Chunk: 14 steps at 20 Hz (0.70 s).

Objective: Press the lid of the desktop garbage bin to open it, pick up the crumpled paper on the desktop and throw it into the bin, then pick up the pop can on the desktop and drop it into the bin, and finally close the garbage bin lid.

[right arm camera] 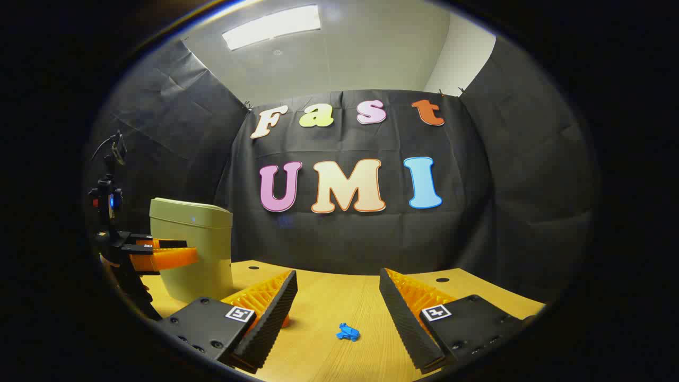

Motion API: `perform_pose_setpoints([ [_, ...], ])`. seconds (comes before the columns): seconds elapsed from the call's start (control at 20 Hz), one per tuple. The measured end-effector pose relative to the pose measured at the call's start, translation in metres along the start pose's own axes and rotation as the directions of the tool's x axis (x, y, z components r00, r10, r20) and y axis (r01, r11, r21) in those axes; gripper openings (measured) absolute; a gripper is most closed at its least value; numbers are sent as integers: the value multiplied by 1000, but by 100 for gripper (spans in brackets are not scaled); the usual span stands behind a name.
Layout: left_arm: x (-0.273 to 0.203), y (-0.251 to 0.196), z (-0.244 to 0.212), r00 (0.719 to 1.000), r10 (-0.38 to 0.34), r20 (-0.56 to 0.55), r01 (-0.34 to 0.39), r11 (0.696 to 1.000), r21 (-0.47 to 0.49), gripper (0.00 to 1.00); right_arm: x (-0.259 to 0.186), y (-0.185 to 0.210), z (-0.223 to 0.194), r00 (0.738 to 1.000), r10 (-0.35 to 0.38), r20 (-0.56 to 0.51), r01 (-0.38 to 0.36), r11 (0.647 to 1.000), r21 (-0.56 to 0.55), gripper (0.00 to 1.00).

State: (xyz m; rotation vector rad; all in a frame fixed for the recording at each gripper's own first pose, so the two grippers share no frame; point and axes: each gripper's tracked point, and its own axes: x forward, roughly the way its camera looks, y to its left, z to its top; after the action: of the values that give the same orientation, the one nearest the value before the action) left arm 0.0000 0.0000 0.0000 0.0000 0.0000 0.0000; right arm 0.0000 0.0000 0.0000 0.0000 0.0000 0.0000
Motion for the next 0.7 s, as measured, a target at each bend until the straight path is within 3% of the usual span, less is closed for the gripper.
perform_pose_setpoints([
  [0.7,4,-4,-13,999,-19,-37,18,999,-38,94,1,0,-4,1000,2,-10,-2,1000,0,100],
])
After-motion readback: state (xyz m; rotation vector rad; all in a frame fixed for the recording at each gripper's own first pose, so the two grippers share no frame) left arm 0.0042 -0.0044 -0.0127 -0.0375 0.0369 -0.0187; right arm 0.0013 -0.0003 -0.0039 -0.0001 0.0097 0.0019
